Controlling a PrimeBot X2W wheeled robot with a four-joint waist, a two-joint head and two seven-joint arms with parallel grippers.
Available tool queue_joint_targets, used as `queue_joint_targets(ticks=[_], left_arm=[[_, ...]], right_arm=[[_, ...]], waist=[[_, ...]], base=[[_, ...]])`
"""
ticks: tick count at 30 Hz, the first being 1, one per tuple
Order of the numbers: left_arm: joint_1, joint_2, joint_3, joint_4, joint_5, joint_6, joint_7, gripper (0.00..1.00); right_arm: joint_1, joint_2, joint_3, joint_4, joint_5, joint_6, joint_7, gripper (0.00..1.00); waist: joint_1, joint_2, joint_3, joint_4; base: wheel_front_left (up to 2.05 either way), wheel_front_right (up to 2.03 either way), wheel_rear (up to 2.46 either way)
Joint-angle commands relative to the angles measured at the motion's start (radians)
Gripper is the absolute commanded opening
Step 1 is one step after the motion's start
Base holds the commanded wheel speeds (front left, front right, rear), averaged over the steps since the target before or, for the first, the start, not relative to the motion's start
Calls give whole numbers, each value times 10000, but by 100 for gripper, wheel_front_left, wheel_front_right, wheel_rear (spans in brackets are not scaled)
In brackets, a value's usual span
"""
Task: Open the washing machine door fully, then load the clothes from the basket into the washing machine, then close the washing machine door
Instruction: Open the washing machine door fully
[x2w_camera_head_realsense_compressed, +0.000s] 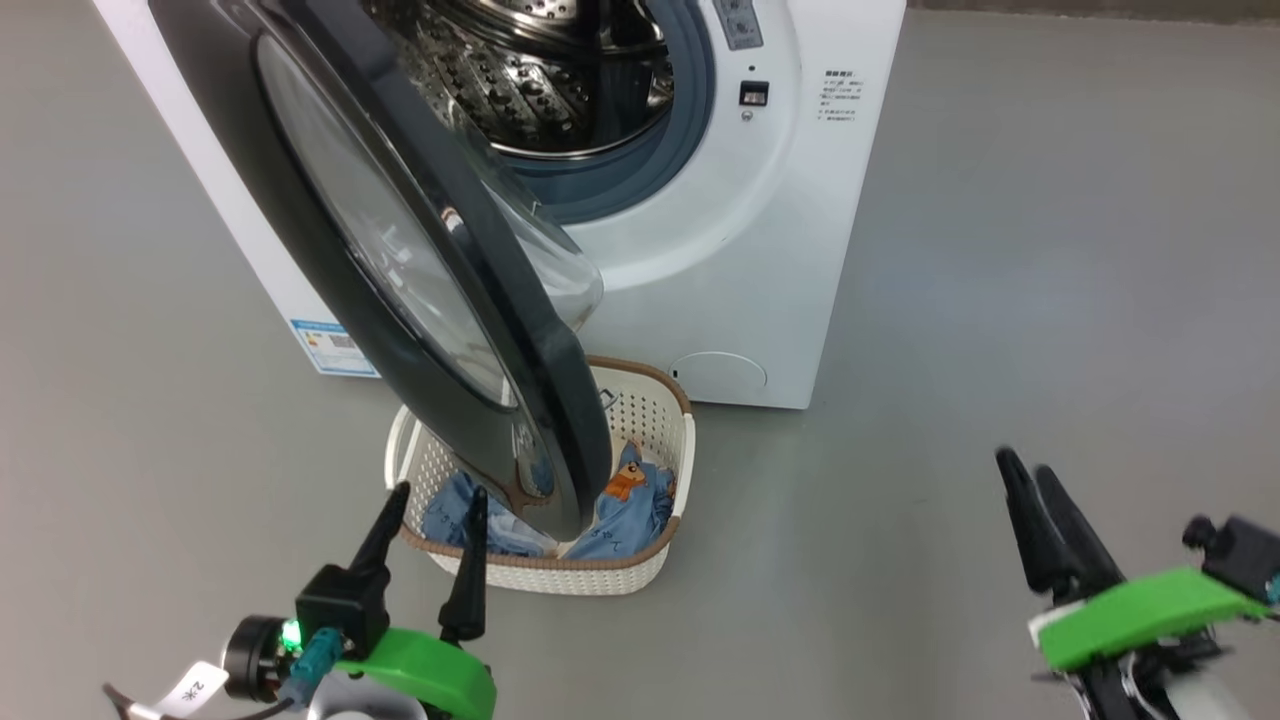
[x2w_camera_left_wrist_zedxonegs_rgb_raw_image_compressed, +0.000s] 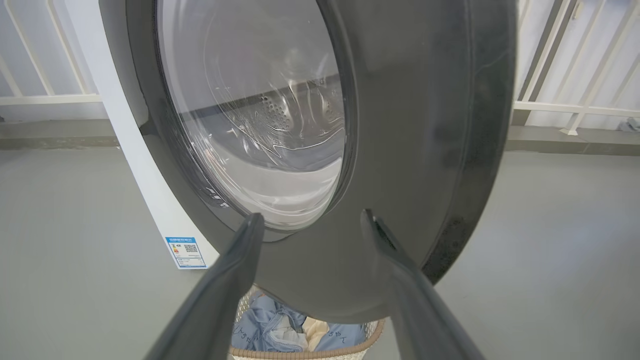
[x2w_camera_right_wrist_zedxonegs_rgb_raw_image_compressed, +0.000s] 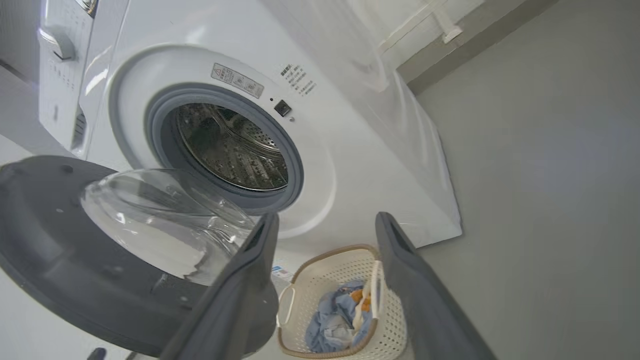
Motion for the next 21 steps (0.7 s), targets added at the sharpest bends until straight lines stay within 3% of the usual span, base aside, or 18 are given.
queue_joint_targets(ticks=[1, 6, 13, 17, 21], left_arm=[[-2, 173, 356, -133, 129, -87, -94, 100], [142, 173, 475, -70, 185, -129, -94, 100], [236, 173, 623, -98, 218, -177, -94, 100], [300, 173, 715, -103, 159, -191, -94, 100], [360, 173, 761, -102, 117, -187, -94, 100]], right_arm=[[243, -183, -12, -3, -1185, 16, -597, 100], [882, 358, -1132, 133, -3980, 16, -1244, 100], [1698, 1132, -2575, -1326, -7868, 16, -1396, 100], [2271, 1544, -2723, -2286, -9552, 16, -1401, 100], [2732, 1827, -2680, -2643, -10409, 16, -1385, 100]], waist=[[0, 0, -112, -53], [0, 0, -313, -203], [0, 0, -422, -382], [0, 0, -519, -438], [0, 0, -577, -460]], base=[[0, 0, 0], [0, 0, 0], [0, 0, 0], [0, 0, 0], [0, 0, 0]])
